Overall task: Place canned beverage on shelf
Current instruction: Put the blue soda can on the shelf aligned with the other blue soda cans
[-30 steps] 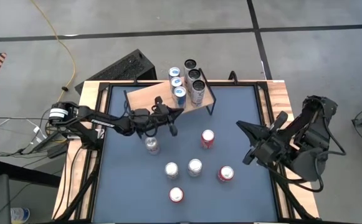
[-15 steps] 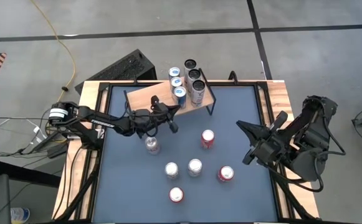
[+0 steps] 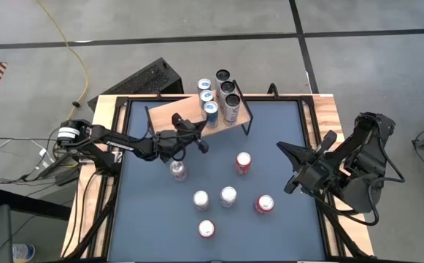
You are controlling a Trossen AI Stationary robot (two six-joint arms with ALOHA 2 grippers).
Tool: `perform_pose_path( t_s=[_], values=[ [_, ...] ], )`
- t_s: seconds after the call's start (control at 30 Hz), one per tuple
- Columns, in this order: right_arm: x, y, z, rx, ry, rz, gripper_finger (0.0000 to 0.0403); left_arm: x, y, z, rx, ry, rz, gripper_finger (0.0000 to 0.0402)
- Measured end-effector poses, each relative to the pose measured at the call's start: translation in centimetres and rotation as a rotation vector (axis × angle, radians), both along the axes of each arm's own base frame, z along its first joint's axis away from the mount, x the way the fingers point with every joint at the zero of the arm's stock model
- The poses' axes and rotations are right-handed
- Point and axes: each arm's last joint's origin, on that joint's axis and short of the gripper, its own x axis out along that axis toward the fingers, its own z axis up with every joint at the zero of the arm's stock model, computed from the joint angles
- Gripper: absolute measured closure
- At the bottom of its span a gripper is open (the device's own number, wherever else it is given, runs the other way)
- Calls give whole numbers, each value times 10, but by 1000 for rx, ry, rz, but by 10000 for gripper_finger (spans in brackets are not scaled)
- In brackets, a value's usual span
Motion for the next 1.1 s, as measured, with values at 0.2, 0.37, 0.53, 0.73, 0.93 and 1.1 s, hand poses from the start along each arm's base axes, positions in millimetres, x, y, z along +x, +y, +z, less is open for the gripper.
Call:
perform_pose_path(
  t_s=[0.2, 0.37, 0.53, 0.73, 0.93, 1.1],
  values=[
    [0, 0, 0, 0, 0, 0, 403, -1, -10, 0, 10, 7, 69, 401],
    [0, 0, 0, 0, 0, 0, 403, 1, -20, 5, 6, -44, -59, 401],
    [0, 0, 0, -1, 1, 0, 403, 3, -21, 9, 51, -59, -181, 401],
    [0, 0, 0, -2, 2, 0, 403, 3, -4, 8, 38, -69, -131, 401],
    [0, 0, 0, -2, 2, 0, 403, 3, 1, 7, 26, -81, -116, 402],
    [0, 0, 0, -2, 2, 0, 403, 3, 1, 3, 24, -45, -99, 402]
  ],
)
